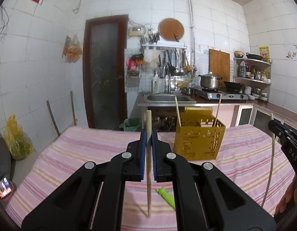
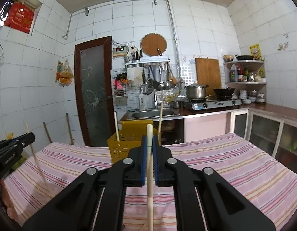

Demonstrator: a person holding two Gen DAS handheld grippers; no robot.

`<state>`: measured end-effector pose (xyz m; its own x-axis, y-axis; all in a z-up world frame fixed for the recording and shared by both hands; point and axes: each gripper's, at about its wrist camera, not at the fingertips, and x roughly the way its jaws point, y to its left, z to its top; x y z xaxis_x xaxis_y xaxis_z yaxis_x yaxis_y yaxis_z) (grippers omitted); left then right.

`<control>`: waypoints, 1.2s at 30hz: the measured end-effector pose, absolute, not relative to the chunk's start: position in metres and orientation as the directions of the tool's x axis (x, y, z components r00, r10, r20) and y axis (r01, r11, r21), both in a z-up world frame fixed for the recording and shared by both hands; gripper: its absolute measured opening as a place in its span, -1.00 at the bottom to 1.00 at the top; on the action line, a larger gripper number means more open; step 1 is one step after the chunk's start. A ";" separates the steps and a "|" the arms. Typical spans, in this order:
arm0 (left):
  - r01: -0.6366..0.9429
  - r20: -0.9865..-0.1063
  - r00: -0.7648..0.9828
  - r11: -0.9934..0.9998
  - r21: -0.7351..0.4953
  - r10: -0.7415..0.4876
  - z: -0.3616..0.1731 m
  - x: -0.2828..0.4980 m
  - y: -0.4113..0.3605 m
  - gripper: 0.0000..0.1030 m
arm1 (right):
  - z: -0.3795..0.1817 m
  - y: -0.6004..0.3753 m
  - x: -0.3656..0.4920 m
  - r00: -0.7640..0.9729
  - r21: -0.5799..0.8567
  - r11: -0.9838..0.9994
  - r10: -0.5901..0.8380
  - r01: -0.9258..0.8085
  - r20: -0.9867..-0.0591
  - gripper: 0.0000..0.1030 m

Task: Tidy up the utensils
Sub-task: 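Lower both chopsticks into the yellow holder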

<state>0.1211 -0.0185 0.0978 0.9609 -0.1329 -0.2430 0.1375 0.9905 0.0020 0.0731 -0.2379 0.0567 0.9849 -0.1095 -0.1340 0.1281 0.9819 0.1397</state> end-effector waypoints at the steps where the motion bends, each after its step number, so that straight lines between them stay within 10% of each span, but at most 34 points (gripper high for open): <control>1: 0.143 -0.236 0.962 0.990 -0.001 -0.139 0.104 0.123 -0.019 -0.91 | 0.064 -0.241 0.075 0.986 0.143 0.982 -0.102 0.121 -0.134 -0.88; 21: 0.284 -0.016 0.958 0.957 -0.057 -0.285 0.206 0.239 -0.099 -0.91 | 0.151 -0.296 0.205 0.991 0.245 0.966 -0.108 0.085 0.081 -0.88; 31: 0.267 -0.045 0.961 0.959 -0.090 -0.272 0.158 0.342 -0.127 -0.92 | 0.123 -0.297 0.277 0.970 0.225 0.968 -0.156 0.112 0.188 -0.88; 36: 0.260 -0.090 0.959 0.962 -0.084 -0.267 0.125 0.365 -0.132 -0.92 | 0.102 -0.295 0.298 0.985 0.191 0.974 -0.141 0.120 0.102 -0.88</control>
